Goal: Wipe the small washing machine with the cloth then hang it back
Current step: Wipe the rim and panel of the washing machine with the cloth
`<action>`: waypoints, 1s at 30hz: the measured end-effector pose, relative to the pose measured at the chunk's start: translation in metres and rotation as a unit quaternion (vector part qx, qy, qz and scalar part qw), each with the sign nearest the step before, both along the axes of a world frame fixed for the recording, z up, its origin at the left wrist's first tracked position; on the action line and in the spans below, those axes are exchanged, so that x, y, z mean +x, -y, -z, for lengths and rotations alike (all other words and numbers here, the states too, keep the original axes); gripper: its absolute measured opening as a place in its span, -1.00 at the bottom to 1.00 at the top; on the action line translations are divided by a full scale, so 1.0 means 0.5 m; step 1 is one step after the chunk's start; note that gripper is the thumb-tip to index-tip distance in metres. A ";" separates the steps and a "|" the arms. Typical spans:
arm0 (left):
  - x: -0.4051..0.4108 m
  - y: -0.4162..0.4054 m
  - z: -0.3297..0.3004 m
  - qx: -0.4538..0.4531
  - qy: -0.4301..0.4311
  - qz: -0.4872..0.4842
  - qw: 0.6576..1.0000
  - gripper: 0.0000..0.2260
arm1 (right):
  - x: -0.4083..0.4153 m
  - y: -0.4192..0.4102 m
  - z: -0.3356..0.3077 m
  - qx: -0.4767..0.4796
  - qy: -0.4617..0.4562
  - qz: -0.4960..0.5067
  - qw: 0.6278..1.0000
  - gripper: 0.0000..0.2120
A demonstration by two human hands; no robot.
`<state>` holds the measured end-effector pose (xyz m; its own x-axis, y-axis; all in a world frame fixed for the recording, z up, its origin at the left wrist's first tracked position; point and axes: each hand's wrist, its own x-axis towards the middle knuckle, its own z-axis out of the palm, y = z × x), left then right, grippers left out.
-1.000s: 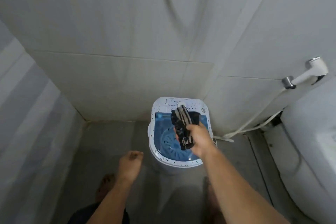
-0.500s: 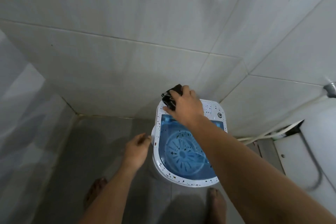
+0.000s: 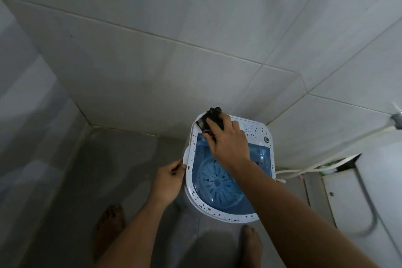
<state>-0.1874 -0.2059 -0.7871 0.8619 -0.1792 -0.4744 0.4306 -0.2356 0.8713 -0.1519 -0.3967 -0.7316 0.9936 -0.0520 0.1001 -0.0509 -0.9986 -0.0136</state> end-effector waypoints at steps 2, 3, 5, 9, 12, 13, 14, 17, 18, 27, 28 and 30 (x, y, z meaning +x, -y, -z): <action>0.001 -0.005 -0.001 0.003 -0.004 0.007 1.000 -0.71 | 0.004 -0.001 0.001 0.033 0.000 0.047 0.998 -0.41; 0.001 -0.006 -0.001 0.003 -0.003 0.008 1.000 -0.71 | 0.008 -0.003 0.000 0.045 0.005 0.072 0.996 -0.37; 0.000 -0.007 0.000 0.002 -0.002 0.007 1.000 -0.70 | 0.021 -0.010 -0.003 0.046 0.003 0.097 0.994 -0.37; 0.002 -0.003 0.004 -0.010 0.009 0.020 1.000 -0.69 | 0.039 -0.018 -0.010 0.028 -0.011 0.073 0.997 -0.47; 0.007 0.000 0.009 -0.021 0.013 0.043 0.999 -0.65 | 0.023 -0.027 -0.006 -0.036 -0.008 -0.044 0.998 -0.53; 0.008 0.000 0.011 -0.024 0.011 0.052 0.998 -0.64 | 0.021 -0.026 -0.005 -0.061 -0.006 -0.088 0.994 -0.53; 0.009 0.000 0.016 -0.028 0.009 0.056 0.998 -0.63 | 0.025 -0.022 -0.008 -0.078 -0.007 -0.118 0.990 -0.54; 0.011 -0.001 0.030 -0.045 0.003 0.054 0.998 -0.62 | 0.066 -0.007 -0.029 -0.089 -0.033 -0.100 0.990 -0.54; 0.012 -0.002 0.032 -0.048 -0.001 0.053 0.997 -0.63 | 0.085 -0.004 -0.036 -0.083 -0.040 -0.066 0.994 -0.56; 0.006 -0.001 0.024 -0.066 -0.002 0.047 0.997 -0.63 | 0.055 -0.048 -0.030 -0.130 -0.042 -0.086 0.987 -0.55; 0.007 -0.001 0.024 -0.068 -0.001 0.045 0.997 -0.62 | 0.031 -0.046 -0.022 -0.136 -0.039 -0.119 0.983 -0.53; 0.008 -0.001 0.023 -0.069 0.000 0.043 0.997 -0.62 | 0.025 -0.018 -0.022 -0.146 -0.042 -0.132 0.980 -0.54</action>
